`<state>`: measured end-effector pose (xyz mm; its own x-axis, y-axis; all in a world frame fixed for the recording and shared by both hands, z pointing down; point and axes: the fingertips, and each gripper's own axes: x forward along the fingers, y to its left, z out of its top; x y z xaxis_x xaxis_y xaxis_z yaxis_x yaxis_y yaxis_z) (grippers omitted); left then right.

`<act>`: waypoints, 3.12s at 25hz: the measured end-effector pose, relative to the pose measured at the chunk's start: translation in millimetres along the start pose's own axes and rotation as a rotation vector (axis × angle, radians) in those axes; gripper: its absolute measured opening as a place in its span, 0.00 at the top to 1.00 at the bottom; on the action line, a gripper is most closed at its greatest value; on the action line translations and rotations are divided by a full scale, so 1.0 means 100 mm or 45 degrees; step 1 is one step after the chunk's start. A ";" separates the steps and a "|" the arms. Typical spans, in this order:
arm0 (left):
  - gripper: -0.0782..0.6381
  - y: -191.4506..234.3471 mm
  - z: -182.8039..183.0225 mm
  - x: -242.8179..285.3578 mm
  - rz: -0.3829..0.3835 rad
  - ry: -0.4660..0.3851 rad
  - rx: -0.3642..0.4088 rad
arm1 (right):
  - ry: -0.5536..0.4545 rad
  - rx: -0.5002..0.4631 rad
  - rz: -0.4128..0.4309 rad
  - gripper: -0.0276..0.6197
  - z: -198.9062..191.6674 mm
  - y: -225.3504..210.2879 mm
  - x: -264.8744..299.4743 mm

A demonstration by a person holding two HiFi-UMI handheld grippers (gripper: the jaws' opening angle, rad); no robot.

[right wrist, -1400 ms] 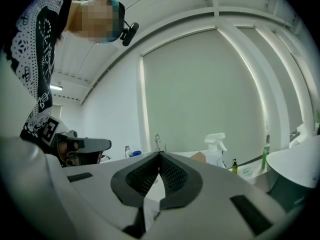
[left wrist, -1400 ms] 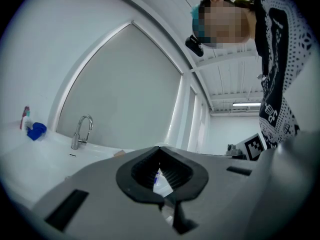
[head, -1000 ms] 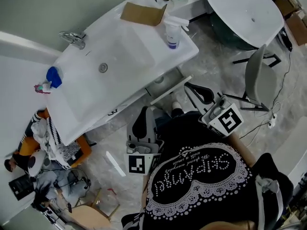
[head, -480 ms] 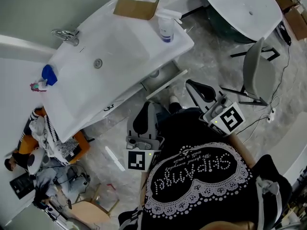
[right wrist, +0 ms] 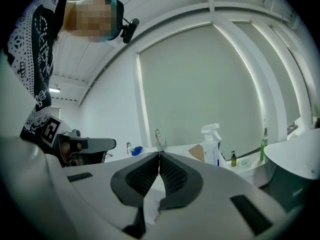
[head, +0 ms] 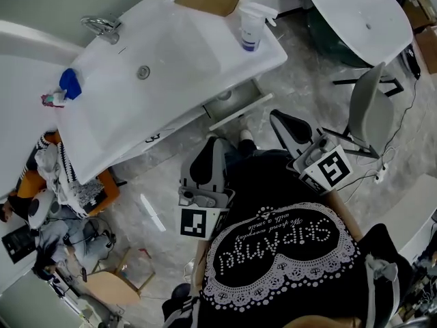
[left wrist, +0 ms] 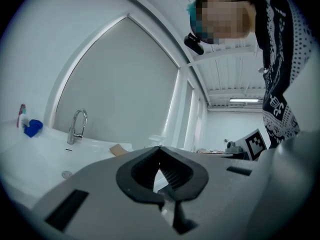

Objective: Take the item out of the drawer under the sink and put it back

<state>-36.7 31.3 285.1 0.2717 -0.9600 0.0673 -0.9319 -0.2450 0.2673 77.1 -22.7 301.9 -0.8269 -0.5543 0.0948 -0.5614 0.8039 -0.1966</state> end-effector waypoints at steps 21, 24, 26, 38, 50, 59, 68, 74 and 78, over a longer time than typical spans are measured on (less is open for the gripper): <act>0.88 -0.35 -0.35 0.21 -0.117 0.232 0.164 | 0.034 0.004 0.094 0.93 -0.03 0.02 0.01; 0.88 -0.32 -0.38 0.24 -0.080 0.252 0.160 | 0.007 0.043 0.096 0.93 0.03 0.07 0.04; 0.88 -0.30 -0.39 0.25 -0.055 0.259 0.151 | 0.019 0.026 0.096 0.93 0.00 0.06 0.01; 0.88 -0.28 -0.41 0.27 -0.061 0.255 0.173 | 0.000 0.009 0.123 0.93 0.01 0.09 0.10; 0.88 -0.31 -0.47 0.37 -0.082 0.263 0.190 | 0.073 -0.027 0.131 0.93 -0.12 0.00 0.10; 0.88 -0.31 -0.45 0.37 -0.084 0.269 0.185 | 0.082 -0.025 0.134 0.93 -0.10 0.02 0.12; 0.88 -0.33 -0.50 0.40 -0.094 0.285 0.182 | 0.085 -0.001 0.117 0.93 -0.14 -0.04 0.09; 0.88 -0.33 -0.50 0.42 -0.098 0.292 0.178 | 0.078 -0.007 0.099 0.93 -0.13 -0.10 0.09; 0.88 -0.32 -0.49 0.40 -0.100 0.295 0.173 | 0.077 -0.013 0.098 0.93 -0.12 -0.08 0.09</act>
<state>15.8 7.1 325.9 0.3773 -0.8847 0.2737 -0.9253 -0.3482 0.1500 73.5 -31.8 316.6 -0.8680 -0.4769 0.1384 -0.4960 0.8460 -0.1955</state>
